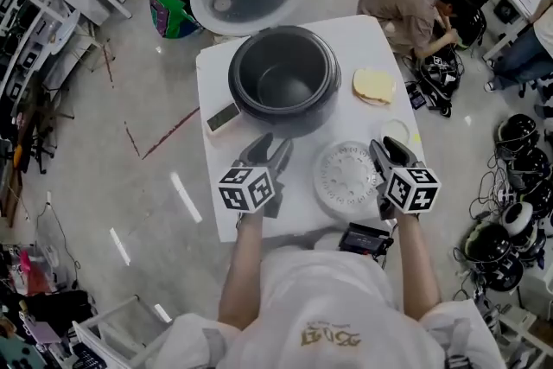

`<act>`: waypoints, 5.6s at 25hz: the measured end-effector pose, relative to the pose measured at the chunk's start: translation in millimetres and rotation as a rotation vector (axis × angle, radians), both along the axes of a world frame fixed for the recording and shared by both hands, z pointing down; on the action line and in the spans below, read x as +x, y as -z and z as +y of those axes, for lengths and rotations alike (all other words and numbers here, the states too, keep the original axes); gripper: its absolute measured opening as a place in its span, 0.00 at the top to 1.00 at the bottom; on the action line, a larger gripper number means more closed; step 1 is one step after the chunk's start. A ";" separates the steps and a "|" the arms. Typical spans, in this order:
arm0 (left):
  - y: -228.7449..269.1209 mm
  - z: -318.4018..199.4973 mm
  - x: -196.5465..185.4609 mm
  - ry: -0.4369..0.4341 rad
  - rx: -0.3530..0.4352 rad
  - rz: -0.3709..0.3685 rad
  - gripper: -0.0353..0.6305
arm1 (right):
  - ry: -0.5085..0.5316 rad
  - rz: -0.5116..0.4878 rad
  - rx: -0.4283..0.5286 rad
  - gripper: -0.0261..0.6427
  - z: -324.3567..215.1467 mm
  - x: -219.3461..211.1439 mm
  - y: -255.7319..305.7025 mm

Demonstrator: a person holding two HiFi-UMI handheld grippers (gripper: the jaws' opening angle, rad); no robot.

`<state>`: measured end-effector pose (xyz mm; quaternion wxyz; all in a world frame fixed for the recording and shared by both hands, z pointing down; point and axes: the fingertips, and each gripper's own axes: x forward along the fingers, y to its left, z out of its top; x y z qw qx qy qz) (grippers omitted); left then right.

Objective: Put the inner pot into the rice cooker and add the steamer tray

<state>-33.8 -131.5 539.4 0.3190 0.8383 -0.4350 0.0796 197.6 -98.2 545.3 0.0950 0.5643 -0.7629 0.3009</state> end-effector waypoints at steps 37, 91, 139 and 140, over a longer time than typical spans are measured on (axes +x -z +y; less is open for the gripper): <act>-138.8 57.5 87.6 -0.316 -0.326 -0.095 0.68 | -0.133 -0.053 -0.306 0.74 99.6 38.0 -140.5; 20.2 34.2 64.2 -0.201 -0.063 0.033 0.88 | -0.115 -0.255 0.004 0.89 48.3 27.1 27.7; 141.0 -61.8 -53.5 0.069 0.132 0.171 0.88 | 0.135 -0.322 0.172 0.89 -108.1 -82.6 149.2; 141.1 -65.2 -55.1 0.073 0.132 0.172 0.88 | 0.138 -0.320 0.171 0.89 -112.1 -84.1 149.2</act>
